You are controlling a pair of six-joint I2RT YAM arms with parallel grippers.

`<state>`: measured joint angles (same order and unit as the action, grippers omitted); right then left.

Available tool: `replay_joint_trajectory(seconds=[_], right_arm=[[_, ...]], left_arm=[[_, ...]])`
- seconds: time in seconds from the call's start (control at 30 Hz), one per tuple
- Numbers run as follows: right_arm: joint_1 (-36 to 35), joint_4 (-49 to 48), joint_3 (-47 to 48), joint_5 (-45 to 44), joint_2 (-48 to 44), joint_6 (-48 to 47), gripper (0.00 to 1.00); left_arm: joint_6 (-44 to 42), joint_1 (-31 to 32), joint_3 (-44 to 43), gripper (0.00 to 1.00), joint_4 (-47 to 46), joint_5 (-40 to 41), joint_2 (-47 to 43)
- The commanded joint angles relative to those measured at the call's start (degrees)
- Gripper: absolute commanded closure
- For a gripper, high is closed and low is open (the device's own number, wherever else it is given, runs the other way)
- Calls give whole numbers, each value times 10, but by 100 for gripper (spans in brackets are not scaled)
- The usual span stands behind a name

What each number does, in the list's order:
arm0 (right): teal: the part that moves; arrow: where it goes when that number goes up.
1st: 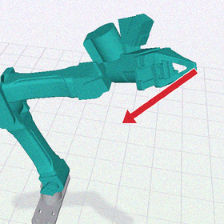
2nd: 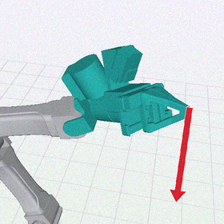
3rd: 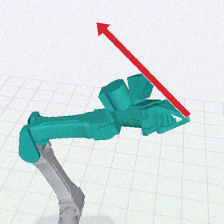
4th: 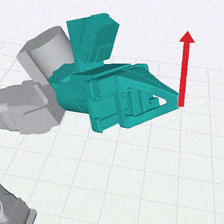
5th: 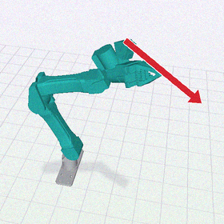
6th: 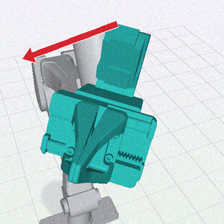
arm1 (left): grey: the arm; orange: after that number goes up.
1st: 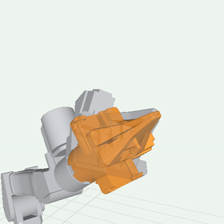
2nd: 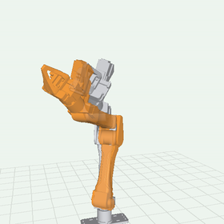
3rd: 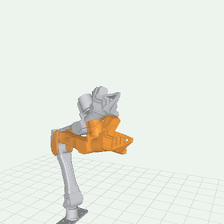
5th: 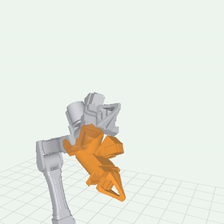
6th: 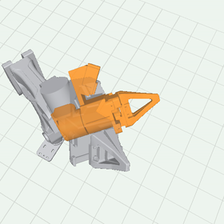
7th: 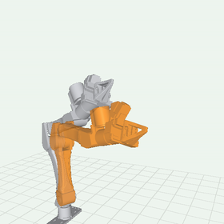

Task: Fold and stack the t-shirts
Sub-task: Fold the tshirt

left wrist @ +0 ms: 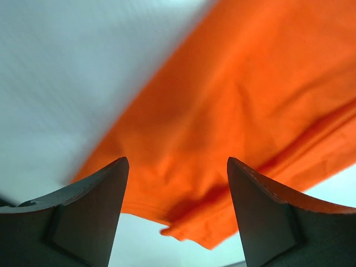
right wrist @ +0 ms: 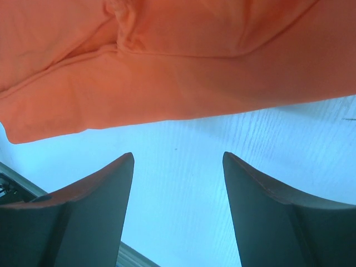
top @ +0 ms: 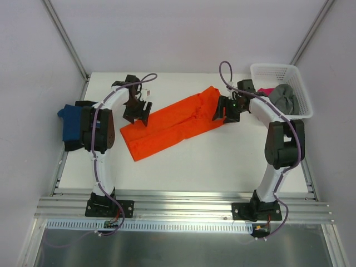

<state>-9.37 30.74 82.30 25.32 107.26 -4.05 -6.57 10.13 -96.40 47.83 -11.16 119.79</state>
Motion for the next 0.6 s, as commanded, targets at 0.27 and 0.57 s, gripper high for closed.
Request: replay_joint_trajectory(seconds=[0.27, 0.57], right_arm=[[-5, -11, 49, 5, 71, 18, 31], [-4, -8, 84, 10, 124, 26, 31]], left_arm=[[-36, -17, -56, 28, 8, 48, 38], [-45, -27, -52, 28, 9, 44, 55]])
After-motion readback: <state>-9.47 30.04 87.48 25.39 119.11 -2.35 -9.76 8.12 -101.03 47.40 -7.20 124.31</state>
